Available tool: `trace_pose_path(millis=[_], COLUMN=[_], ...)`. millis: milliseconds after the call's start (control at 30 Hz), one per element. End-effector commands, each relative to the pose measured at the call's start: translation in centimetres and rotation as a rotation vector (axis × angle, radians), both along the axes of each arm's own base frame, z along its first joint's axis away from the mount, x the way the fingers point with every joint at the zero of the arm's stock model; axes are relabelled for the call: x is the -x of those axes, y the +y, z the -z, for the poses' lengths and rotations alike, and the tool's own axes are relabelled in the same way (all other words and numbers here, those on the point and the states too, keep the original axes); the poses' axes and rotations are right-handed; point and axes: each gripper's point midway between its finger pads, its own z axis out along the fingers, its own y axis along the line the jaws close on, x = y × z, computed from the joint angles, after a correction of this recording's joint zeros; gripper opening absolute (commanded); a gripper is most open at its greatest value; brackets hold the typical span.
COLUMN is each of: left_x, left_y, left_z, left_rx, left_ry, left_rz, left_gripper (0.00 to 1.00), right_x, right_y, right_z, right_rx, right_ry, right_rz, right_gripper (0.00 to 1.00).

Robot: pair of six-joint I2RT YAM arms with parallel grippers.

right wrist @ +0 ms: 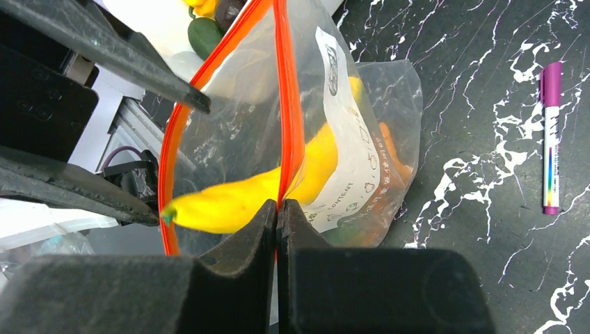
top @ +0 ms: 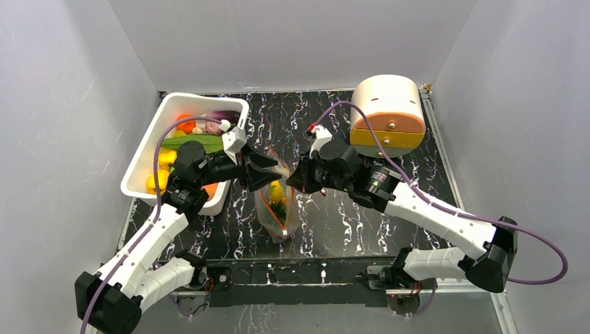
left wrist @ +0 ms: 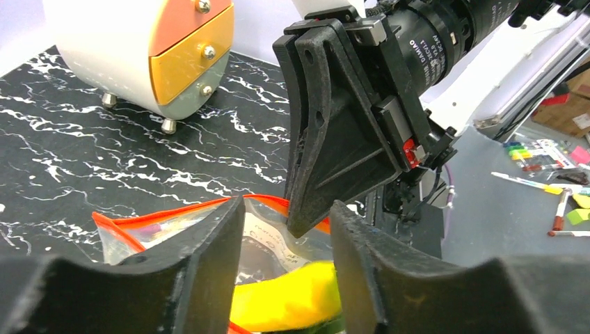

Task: Place the food in the zip-top bag and seal the zipper
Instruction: Place the fake fruit in the zipper food storage bag.

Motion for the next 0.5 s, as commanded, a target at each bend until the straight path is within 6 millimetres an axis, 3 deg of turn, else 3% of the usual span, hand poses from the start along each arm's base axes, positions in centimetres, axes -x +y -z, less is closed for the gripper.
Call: trace_pose_path(millis=[0,167,467], left_x=[0.3,-0.1,-1.1], left_y=[0.2,1.0,4.2], left_z=[-2.5,-3.9,-1.3], left_rx=[0.001,0.003,-0.137], left_ry=[-0.079,-0.059,0.105], left_rz=[-0.005,-0.089,-0.322], left_gripper=[0.51,0.58,0.55], right_x=[-0.4,-0.5,-0.7], right_y=[0.2,0.1,-0.1], right_z=[-3.3,-3.1,-3.2], right_rx=[-0.103,-0.103,-0.104], right_ry=[-0.06,-0.054,-0.049], right_rz=[0.021,0.028,0.052], right_gripper=[0.0,0.0,0.0])
